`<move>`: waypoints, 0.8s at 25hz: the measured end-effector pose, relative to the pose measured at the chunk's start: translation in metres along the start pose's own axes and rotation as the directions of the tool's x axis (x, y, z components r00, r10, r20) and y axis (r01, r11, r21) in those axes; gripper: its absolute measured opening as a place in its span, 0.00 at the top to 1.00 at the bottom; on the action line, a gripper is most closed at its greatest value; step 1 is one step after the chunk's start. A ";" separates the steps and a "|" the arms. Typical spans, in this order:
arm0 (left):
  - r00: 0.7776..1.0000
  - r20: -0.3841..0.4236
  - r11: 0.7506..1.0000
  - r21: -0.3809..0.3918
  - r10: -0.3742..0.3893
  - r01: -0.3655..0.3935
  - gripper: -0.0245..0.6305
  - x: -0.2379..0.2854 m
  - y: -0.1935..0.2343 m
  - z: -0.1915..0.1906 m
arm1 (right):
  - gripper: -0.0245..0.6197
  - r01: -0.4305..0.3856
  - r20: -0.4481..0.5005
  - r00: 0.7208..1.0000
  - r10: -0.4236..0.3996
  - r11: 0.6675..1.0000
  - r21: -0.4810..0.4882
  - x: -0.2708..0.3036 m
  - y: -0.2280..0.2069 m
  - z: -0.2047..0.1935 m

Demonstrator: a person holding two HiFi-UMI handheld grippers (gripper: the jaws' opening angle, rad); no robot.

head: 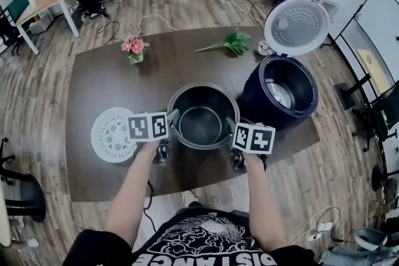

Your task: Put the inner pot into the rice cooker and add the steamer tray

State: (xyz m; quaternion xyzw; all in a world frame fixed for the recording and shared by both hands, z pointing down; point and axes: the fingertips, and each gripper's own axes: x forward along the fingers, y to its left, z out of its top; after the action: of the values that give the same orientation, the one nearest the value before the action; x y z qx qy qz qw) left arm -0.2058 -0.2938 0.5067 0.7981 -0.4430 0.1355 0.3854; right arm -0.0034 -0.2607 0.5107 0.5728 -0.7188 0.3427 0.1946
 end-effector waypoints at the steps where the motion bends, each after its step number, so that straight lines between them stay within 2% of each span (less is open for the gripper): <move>1: 1.000 0.000 1.000 -0.002 0.002 -0.002 0.79 0.000 0.000 0.000 | 0.75 -0.001 -0.001 1.000 0.001 1.000 0.004 0.000 0.000 0.000; 8: 0.998 0.056 1.000 -0.014 0.021 -0.021 0.81 -0.007 -0.006 0.006 | 0.78 -0.022 0.058 0.998 0.021 1.000 0.010 -0.010 0.001 0.012; 15: 0.990 0.136 0.999 0.039 0.023 -0.029 0.82 -0.021 -0.017 0.037 | 0.78 -0.032 0.129 0.991 0.031 0.999 0.004 -0.019 0.009 0.034; 20: 0.981 0.194 0.999 0.046 0.008 -0.017 0.82 -0.032 -0.029 0.059 | 0.78 -0.045 0.198 0.979 0.050 0.999 -0.030 -0.036 0.017 0.063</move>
State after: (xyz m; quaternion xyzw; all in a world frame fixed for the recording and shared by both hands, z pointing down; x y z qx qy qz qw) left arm -0.2075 -0.3085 0.4352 0.8135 -0.4802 0.0698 0.3206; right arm -0.0028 -0.2794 0.4385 0.5843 -0.7523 0.2794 0.1208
